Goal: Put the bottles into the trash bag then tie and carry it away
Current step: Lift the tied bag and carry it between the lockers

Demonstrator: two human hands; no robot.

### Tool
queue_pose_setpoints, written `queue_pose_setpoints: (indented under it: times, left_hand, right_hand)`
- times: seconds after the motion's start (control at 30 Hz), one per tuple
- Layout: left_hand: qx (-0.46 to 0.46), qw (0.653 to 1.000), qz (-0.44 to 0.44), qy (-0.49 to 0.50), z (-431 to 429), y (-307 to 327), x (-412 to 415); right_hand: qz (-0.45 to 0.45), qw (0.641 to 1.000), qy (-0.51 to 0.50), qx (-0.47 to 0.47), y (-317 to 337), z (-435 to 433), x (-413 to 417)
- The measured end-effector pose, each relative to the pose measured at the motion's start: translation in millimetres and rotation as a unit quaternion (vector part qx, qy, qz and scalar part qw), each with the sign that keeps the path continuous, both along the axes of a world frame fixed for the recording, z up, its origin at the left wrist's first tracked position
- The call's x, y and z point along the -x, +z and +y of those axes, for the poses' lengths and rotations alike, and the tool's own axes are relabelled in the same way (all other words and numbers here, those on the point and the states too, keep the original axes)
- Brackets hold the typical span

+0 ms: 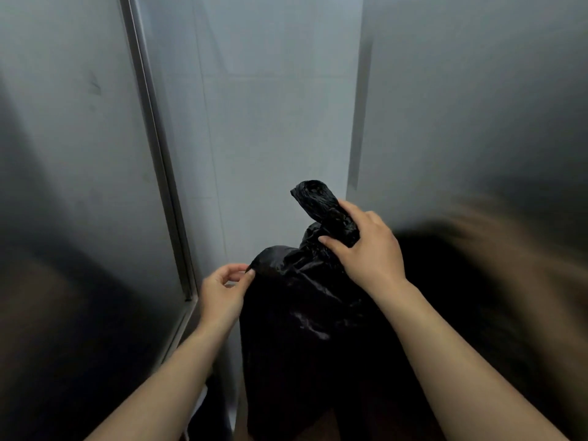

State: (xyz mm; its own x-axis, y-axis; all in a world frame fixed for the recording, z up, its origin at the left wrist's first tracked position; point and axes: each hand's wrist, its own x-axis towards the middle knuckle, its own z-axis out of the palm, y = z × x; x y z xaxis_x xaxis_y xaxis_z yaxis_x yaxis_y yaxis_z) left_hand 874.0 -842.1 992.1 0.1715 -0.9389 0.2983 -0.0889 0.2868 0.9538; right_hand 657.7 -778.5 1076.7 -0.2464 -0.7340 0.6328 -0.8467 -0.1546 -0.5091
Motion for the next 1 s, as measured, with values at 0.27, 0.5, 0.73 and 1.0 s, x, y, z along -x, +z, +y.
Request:
queue_pose_setpoints:
  times: [0.27, 0.5, 0.73, 1.0]
  left_hand:
    - [-0.146, 0.987, -0.065, -0.02, 9.6, -88.9, -12.5]
    - [-0.178, 0.981, -0.073, -0.032, 15.3, -104.8, -29.5]
    - [-0.191, 0.975, -0.11, -0.025, 20.2, -127.0, -42.2]
    - [-0.142, 0.959, -0.227, -0.089, 20.9, -122.3, -36.0]
  right_hand:
    - [-0.02, 0.994, 0.028, -0.105, -81.1, -21.3, -12.9]
    - [0.082, 0.945, 0.086, -0.304, -157.9, -42.5, -33.2]
    - [0.166, 0.843, 0.133, -0.495, -233.8, -46.2, -40.6]
    - [0.105, 0.869, 0.177, -0.45, -210.8, -28.3, -31.5]
